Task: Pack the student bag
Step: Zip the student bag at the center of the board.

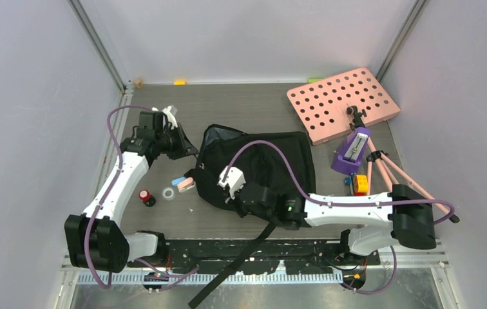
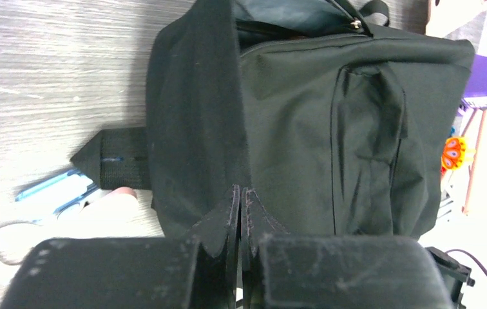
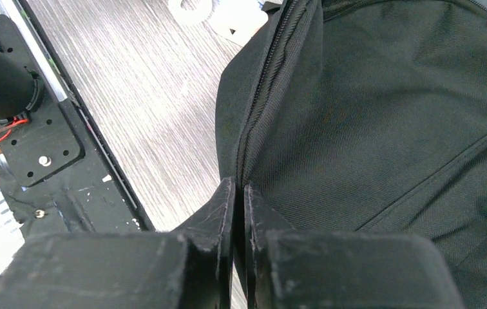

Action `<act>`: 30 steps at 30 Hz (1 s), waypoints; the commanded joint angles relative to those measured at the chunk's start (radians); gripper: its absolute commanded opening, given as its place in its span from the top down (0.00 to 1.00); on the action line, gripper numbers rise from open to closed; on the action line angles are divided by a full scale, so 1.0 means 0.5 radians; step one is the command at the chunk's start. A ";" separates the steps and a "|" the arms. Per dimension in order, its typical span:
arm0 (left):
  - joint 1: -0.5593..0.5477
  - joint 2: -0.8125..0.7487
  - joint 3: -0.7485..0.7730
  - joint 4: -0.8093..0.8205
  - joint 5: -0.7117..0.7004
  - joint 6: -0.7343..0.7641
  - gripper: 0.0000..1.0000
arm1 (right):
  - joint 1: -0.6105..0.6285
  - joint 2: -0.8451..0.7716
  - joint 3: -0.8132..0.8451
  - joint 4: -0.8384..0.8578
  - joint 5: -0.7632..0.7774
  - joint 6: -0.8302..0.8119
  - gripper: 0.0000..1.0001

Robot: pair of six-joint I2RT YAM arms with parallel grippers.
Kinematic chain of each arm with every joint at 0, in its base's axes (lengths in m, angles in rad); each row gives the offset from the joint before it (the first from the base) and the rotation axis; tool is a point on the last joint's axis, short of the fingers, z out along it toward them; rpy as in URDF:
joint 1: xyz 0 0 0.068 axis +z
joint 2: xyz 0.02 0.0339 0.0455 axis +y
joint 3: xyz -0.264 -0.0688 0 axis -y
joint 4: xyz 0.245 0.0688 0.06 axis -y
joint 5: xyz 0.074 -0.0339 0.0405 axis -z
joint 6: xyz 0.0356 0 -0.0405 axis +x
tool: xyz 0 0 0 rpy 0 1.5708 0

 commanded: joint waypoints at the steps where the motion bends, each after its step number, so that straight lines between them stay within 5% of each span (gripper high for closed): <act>1: 0.061 0.012 0.145 0.261 0.225 0.153 1.00 | 0.078 -0.137 0.027 -0.137 0.015 0.181 0.78; 4: 0.061 -0.042 0.112 0.173 0.374 0.230 1.00 | 0.068 -0.147 0.116 -0.209 0.249 0.262 0.51; 10: 0.061 -0.238 -0.023 0.024 0.218 0.389 1.00 | -0.153 -0.078 0.299 -0.247 0.055 0.466 0.33; 17: 0.061 -0.341 -0.142 0.040 0.122 0.432 1.00 | -0.542 0.245 0.545 -0.108 -0.528 0.730 0.33; 30: 0.061 -0.374 -0.145 -0.018 0.038 0.453 1.00 | -0.719 0.754 0.883 -0.004 -1.161 1.007 0.53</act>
